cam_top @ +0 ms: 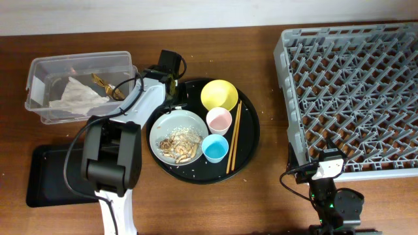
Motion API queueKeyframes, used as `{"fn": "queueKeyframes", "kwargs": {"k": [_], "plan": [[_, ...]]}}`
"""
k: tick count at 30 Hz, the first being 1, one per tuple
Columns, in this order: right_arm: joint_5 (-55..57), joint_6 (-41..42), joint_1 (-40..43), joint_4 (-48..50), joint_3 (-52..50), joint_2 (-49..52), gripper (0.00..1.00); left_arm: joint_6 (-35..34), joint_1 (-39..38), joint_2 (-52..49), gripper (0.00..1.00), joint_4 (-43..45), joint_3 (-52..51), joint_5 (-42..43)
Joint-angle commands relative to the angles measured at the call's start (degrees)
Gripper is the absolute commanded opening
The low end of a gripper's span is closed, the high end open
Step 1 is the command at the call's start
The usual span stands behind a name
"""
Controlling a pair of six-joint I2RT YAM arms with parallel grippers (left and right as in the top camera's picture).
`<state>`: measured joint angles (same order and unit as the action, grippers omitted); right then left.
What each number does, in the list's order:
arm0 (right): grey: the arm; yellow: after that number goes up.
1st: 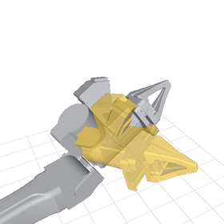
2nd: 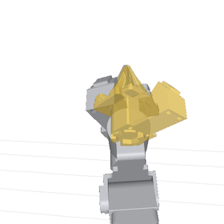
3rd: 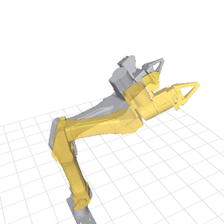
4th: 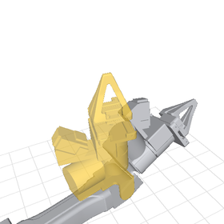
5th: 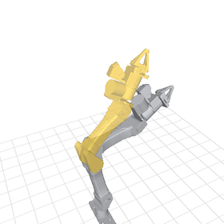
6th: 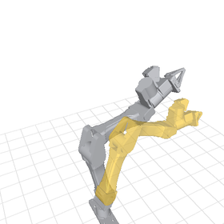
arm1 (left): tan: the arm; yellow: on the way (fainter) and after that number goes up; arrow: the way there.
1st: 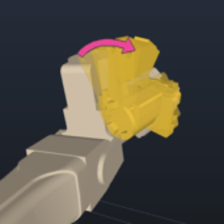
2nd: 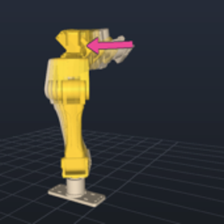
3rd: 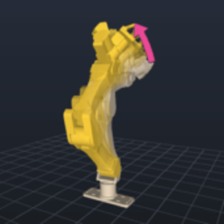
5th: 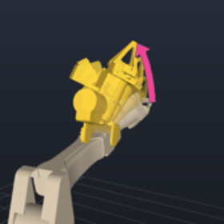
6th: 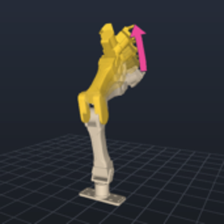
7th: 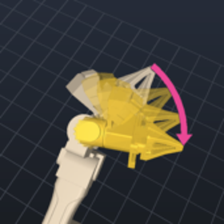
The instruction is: Sort waste into correct bins and load items into the dishwasher rack
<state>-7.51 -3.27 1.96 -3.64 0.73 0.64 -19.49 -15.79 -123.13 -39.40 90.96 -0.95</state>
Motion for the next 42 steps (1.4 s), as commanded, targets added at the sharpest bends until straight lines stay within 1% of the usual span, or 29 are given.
{"fn": "queueKeyframes", "kwargs": {"k": [1, 2, 3, 5, 6, 7, 8, 9, 12, 13, 14, 15, 16, 20, 22, 23, 26, 27, 28, 29, 30, 32, 33, 34, 35, 36, 37, 39, 42], "plan": [[0.26, -0.13, 0.33, -0.22, -0.42, -0.33, 0.98, -0.35, -0.02, -0.24, 0.18, -0.31, 1.11, -0.28], [0.26, -0.15, 0.33, -0.22, -0.42, -0.33, 0.98, -0.33, -0.17, 0.44, 0.15, -1.49, 2.23, -0.35], [0.26, -0.15, 0.33, -0.22, -0.42, -0.33, 0.98, -0.33, -0.20, 2.03, 0.01, -3.78, 4.15, -0.37], [0.26, -0.13, 0.33, -0.22, -0.42, -0.33, 0.98, -0.35, 0.55, 8.11, 0.01, -7.54, 9.97, -1.09], [0.26, -0.15, 0.33, -0.22, -0.42, -0.33, 0.98, -0.37, 1.57, 12.00, 0.01, -7.52, 11.89, -3.43], [0.26, -0.13, 0.33, -0.22, -0.42, -0.33, 0.98, -0.39, 3.15, 15.69, 0.01, -6.43, 13.09, -9.62], [0.26, -0.15, 0.33, -0.22, -0.42, -0.33, 0.98, -0.42, 6.80, 19.04, 0.01, -4.90, 13.14, -18.01], [0.26, -0.15, 0.33, -0.22, -0.42, -0.33, 0.98, -0.70, 10.14, 19.34, 0.01, -4.59, 13.14, -19.89], [0.26, -0.13, 0.33, -0.22, -0.42, -0.33, 0.99, -7.80, 20.13, 18.18, 0.01, -5.51, 13.00, -19.43], [0.26, -0.13, 0.33, -0.22, -0.42, -0.33, 0.98, -8.39, 22.36, 17.55, 0.02, -5.49, 13.00, -19.39], [0.26, -0.15, 0.33, -0.22, -0.42, -0.33, 0.98, -8.35, 24.39, 16.72, 0.07, -5.49, 13.00, -18.32], [0.26, -0.13, 0.33, -0.22, -0.42, -0.33, 0.98, -8.35, 25.77, 15.65, 0.75, -5.53, 13.00, -15.21], [0.26, -0.15, 0.33, -0.22, -0.42, -0.33, 0.98, -8.35, 26.32, 14.58, 0.99, -5.70, 13.00, -13.18], [0.26, -0.15, 0.33, -0.22, -0.42, -0.33, 0.98, -8.61, 26.29, 14.62, 0.99, -5.68, 13.03, -11.63], [0.26, -0.13, 0.33, -0.22, -0.42, -0.33, 0.98, -10.73, 26.32, 14.60, 0.99, -5.40, 13.03, -11.65], [0.26, -0.15, 0.33, -0.22, -0.42, -0.31, 0.98, -10.69, 26.29, 14.62, 1.00, -5.68, 13.03, -11.50], [0.26, -0.15, 0.33, -0.22, -0.42, -0.28, 0.98, -10.71, 26.32, 19.74, 0.99, -11.85, 13.03, -4.11], [0.26, -0.15, 0.33, -0.22, -0.42, -0.28, 0.98, -10.80, 26.29, 24.02, 0.99, -15.98, 13.03, -2.05], [0.26, -0.13, 0.33, -0.22, -0.42, -0.28, 0.98, -12.52, 26.32, 26.56, 0.99, -19.87, 13.03, -2.01], [0.26, -0.13, 0.33, -0.22, -0.42, -0.28, 0.98, -15.45, 26.36, 28.74, 0.99, -23.65, 13.03, -2.78], [0.26, -0.15, 0.33, -0.22, -0.42, -0.28, 0.98, -20.35, 26.36, 31.67, 0.99, -29.55, 13.03, -5.25], [0.26, -0.13, 0.33, -0.22, -0.42, -0.28, 0.98, -31.67, 26.47, 34.73, 0.99, -39.28, 13.03, -13.94], [0.26, -0.15, 0.33, -0.22, -0.42, -0.28, 0.98, -35.47, 26.47, 35.34, 0.99, -43.65, 13.03, -16.37], [0.28, -0.13, 0.33, -0.22, -0.42, -0.28, 0.98, -36.54, 26.47, 35.36, 0.99, -45.90, 13.03, -17.16], [0.26, -0.13, 0.33, -0.22, -0.42, -0.28, 0.98, -36.68, 26.49, 35.34, 0.99, -46.23, 13.03, -20.22], [0.26, -0.13, 0.33, -0.22, -0.42, -0.28, 0.98, -38.86, 27.67, 35.36, 0.99, -46.47, 13.03, -22.49], [0.26, -0.15, 0.33, -0.22, -0.42, -0.28, 0.98, -40.54, 31.23, 35.36, 0.99, -47.32, 13.03, -21.70], [0.26, -0.13, 0.33, -0.22, -0.42, -0.28, 0.98, -40.50, 35.63, 35.34, 0.99, -48.13, 13.00, -19.34], [0.26, -0.15, 0.33, -0.22, -0.42, -0.28, 0.98, -40.50, 36.96, 35.34, 0.99, -48.35, 13.00, -19.41]]}}
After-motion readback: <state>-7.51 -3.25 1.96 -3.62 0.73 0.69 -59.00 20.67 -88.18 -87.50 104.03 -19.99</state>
